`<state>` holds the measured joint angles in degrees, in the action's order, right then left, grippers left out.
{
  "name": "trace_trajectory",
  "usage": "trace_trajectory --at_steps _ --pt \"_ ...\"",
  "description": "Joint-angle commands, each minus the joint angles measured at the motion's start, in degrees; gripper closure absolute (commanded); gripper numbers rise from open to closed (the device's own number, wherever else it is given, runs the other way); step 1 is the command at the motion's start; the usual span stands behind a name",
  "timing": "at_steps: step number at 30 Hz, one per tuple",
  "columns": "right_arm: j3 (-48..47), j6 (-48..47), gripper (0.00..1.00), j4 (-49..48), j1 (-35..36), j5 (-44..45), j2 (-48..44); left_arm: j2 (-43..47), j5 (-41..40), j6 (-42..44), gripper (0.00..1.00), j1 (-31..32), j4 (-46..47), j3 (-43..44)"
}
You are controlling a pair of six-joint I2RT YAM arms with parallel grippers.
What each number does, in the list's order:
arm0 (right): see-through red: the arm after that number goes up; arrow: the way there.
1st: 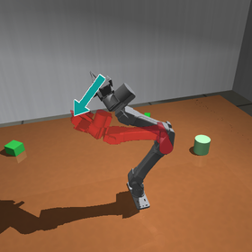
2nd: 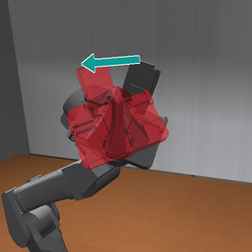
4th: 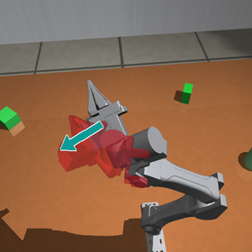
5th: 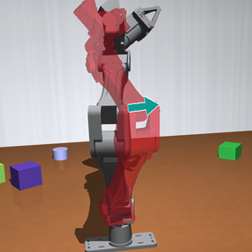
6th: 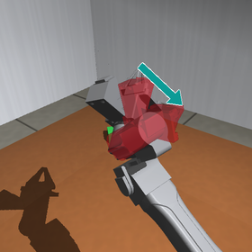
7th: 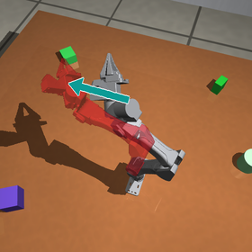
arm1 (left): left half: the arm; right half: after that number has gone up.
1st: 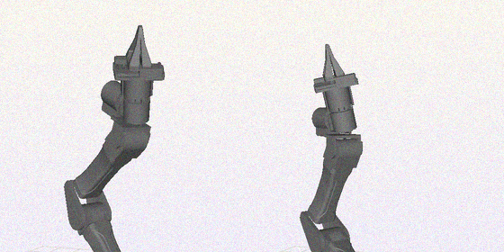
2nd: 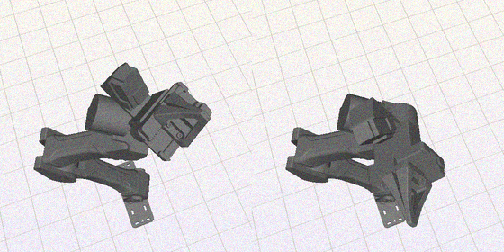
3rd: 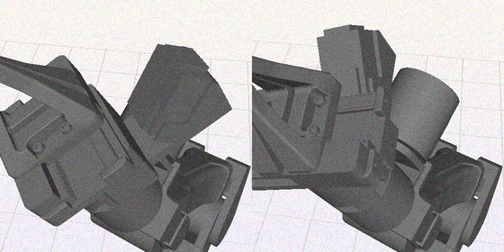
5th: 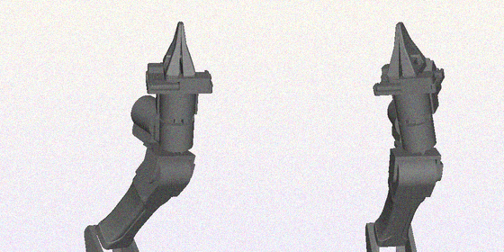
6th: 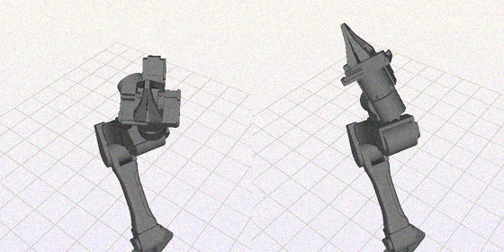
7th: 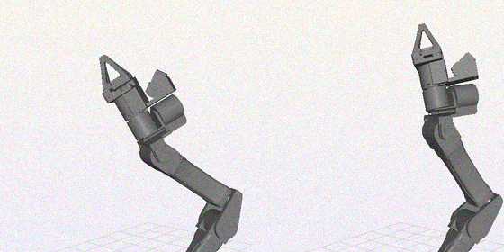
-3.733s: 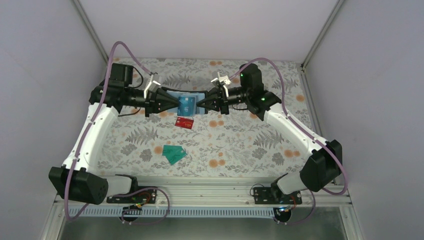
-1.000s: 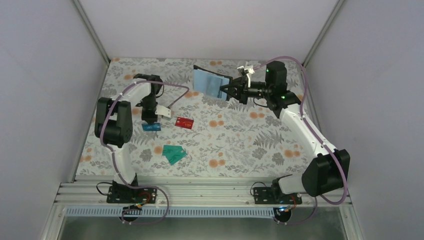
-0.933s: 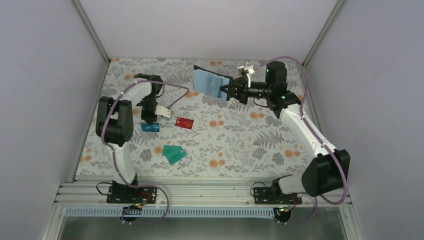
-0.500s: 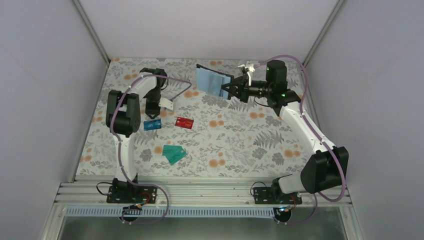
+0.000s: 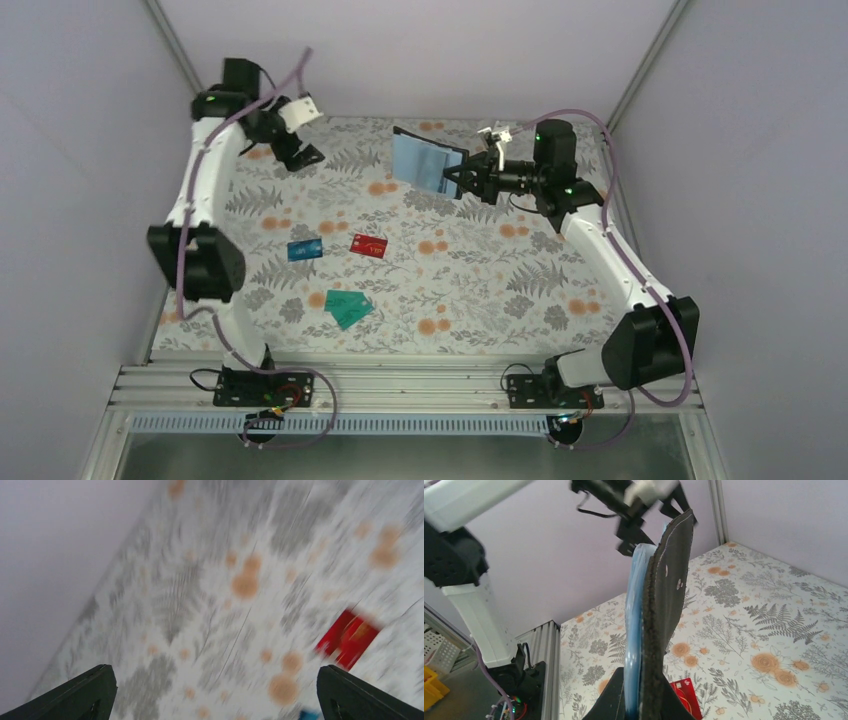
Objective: Take the credit cards out of the card holder
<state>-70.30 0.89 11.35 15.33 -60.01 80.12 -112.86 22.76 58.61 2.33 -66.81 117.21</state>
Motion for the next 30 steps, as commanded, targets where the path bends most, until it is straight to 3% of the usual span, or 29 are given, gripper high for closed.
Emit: trace_trajectory --at_steps 1,5,7,11,15,19,24,25,26,29,30 --pt "-0.22 3.1 0.96 -2.49 0.5 -2.06 -3.26 13.39 32.49 -11.97 0.0 -1.54 4.37 -8.98" --pt "0.19 4.5 0.96 -1.93 3.42 -1.39 -3.86 22.71 49.59 -14.56 0.0 -1.07 9.14 -23.03" --pt "0.73 4.62 0.96 -1.55 5.13 -1.34 -4.25 25.91 53.98 -16.7 0.0 0.09 11.8 -27.36" --pt "2.53 5.24 0.96 -2.66 8.68 -1.79 -6.44 31.06 54.15 -25.14 0.0 3.33 19.9 -33.85" --pt "3.79 5.11 0.96 -3.41 11.6 -3.44 -9.1 33.64 49.76 -27.19 0.0 6.14 22.64 -36.34" --pt "4.28 4.79 0.96 -2.47 13.87 -2.52 -10.73 35.96 51.73 -29.9 0.0 7.46 26.41 -40.08" --pt "3.99 5.5 0.96 -1.44 16.44 0.16 -10.7 36.76 56.08 -24.27 0.02 11.02 21.9 -40.13" --pt "3.96 5.78 0.96 -1.43 16.85 0.71 -10.63 36.96 57.43 -21.73 0.11 11.54 20.03 -39.76" --pt "3.95 5.91 0.96 -1.5 17.2 1.09 -10.63 37.25 58.48 -19.96 0.28 11.96 18.85 -39.85" --pt "3.64 6.32 0.96 -1.71 18.33 2.62 -10.56 38.3 59.63 -20.66 0.89 12.34 18.68 -39.5" --pt "3.42 6.67 0.96 -2.0 18.74 3.26 -10.39 38.48 59.41 -21.2 0.96 12.35 18.35 -38.8"
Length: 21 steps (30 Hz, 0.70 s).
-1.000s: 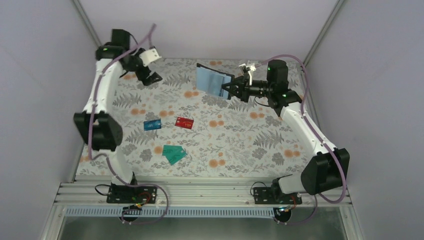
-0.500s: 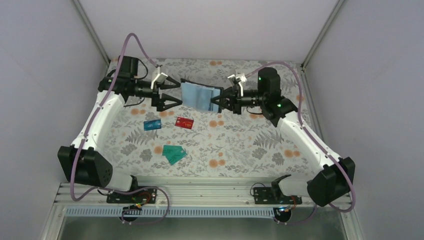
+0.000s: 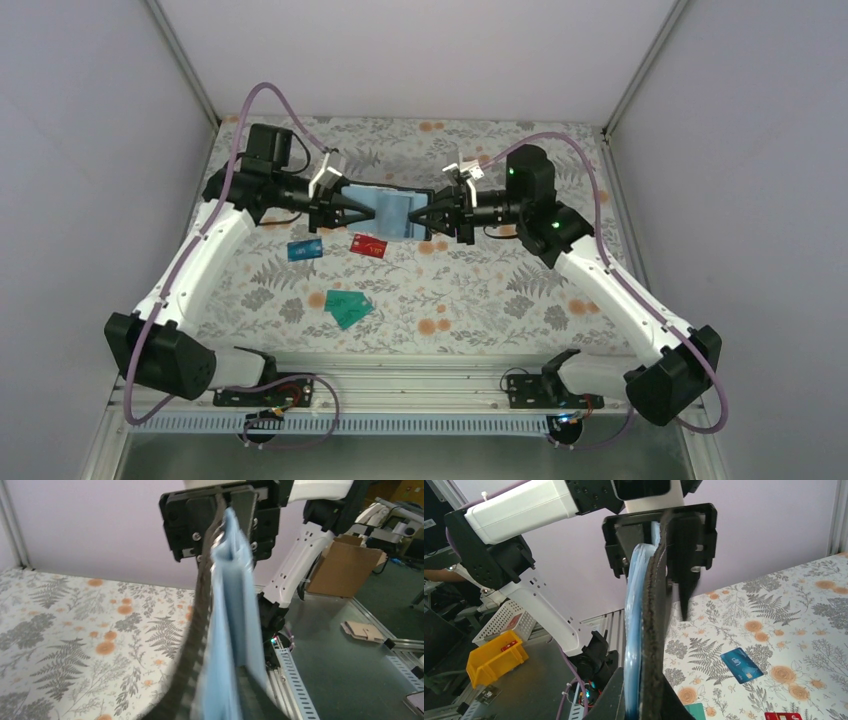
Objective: Take the credit cards out of the card holder
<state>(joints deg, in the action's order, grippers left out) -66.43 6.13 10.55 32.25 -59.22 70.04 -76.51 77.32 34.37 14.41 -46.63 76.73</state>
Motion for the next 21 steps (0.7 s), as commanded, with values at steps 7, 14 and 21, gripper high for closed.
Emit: trace_trajectory --at_steps 7,14,21 --pt "-1.24 5.58 0.81 -5.09 5.52 11.3 1.31 2.91 6.25 4.2 0.98 1.39 -4.66 4.0" --pt "-3.22 6.21 0.76 -8.31 9.3 17.53 4.08 3.96 7.18 7.85 0.98 1.77 -7.52 4.39" --pt "-4.44 5.48 0.93 -8.93 11.43 15.83 5.06 2.95 4.72 4.8 0.98 1.81 -5.63 4.63"
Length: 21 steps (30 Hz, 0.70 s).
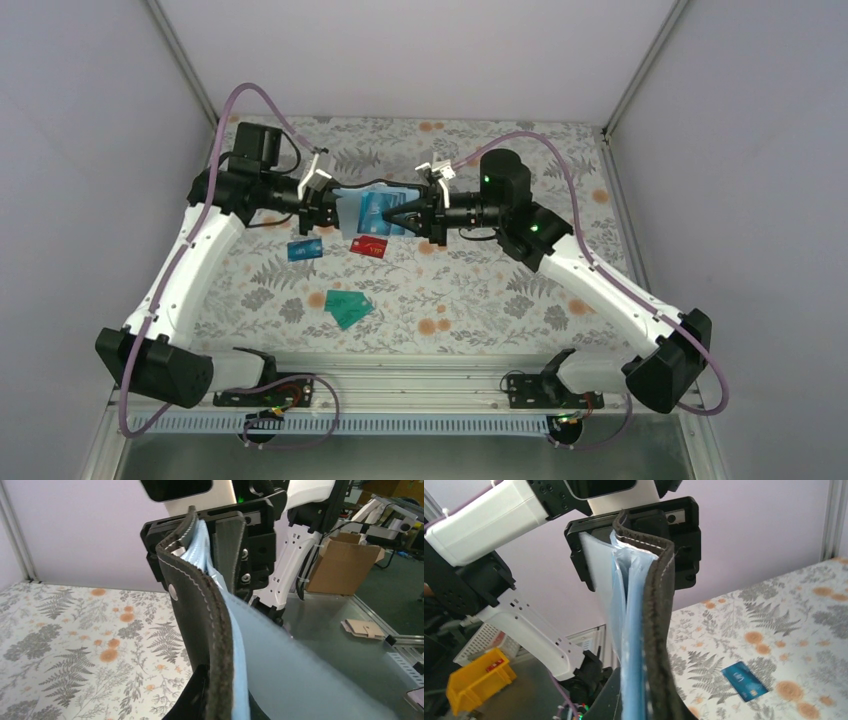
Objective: Take the credit cards out of the card holder
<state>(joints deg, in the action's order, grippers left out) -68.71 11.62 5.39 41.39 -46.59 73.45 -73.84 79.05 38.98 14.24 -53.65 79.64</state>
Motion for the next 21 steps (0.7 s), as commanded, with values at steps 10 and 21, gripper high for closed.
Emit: trace_trajectory --at_steps 10,21 --pt "-2.02 -0.44 0.96 2.03 2.0 12.19 -3.13 -2.29 -18.64 -14.64 0.45 -4.16 6.98 7.62" --pt "-11.34 3.32 0.96 18.1 1.77 39.13 5.21 -2.43 -28.68 -15.52 0.36 -12.06 3.74 16.95"
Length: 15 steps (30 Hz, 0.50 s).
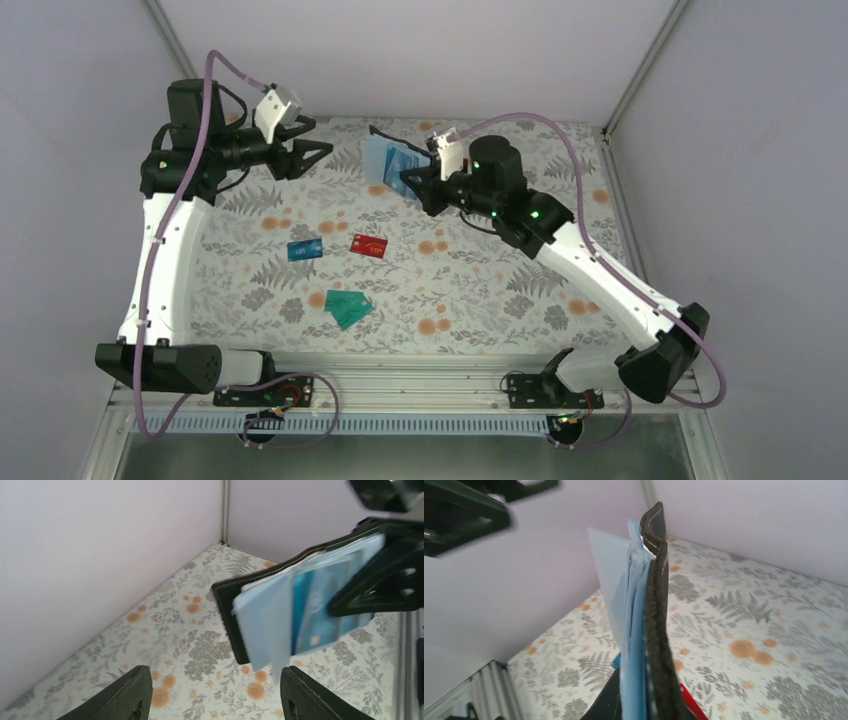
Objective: Take the credit cards out of the card holder
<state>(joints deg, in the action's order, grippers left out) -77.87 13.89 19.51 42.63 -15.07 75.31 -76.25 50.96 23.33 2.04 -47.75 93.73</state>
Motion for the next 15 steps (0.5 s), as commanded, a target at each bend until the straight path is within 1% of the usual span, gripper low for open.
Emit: trace_trajectory --at_steps 1,3,5,6,9,12,15 --pt "-2.43 0.66 0.96 3.28 0.52 6.44 4.16 -0.16 3.96 1.79 0.4 0.27 -3.9 2.68" --pt "-2.9 -0.95 0.96 1.51 0.52 2.04 5.53 -0.3 16.36 6.83 0.48 1.31 -7.7 0.93" --pt "-2.67 -2.67 0.96 -0.92 0.52 -3.4 6.34 -0.43 23.34 9.77 0.55 2.43 -8.82 -2.88" --pt "-2.37 -3.52 0.96 -2.1 0.52 -5.62 6.4 -0.66 24.44 10.12 0.58 3.13 -8.76 -4.68" --pt "-1.06 -5.6 0.96 -4.9 0.52 -10.72 5.76 -1.2 22.86 7.96 0.59 4.79 -5.71 -8.78" --pt "0.08 -7.06 0.96 -7.11 0.3 -16.3 5.17 -1.92 20.43 6.03 0.6 5.75 -2.77 -10.34" --pt "0.61 -8.62 0.96 -8.05 0.1 -20.68 4.64 -2.29 16.07 3.78 0.66 5.69 -0.44 -10.55"
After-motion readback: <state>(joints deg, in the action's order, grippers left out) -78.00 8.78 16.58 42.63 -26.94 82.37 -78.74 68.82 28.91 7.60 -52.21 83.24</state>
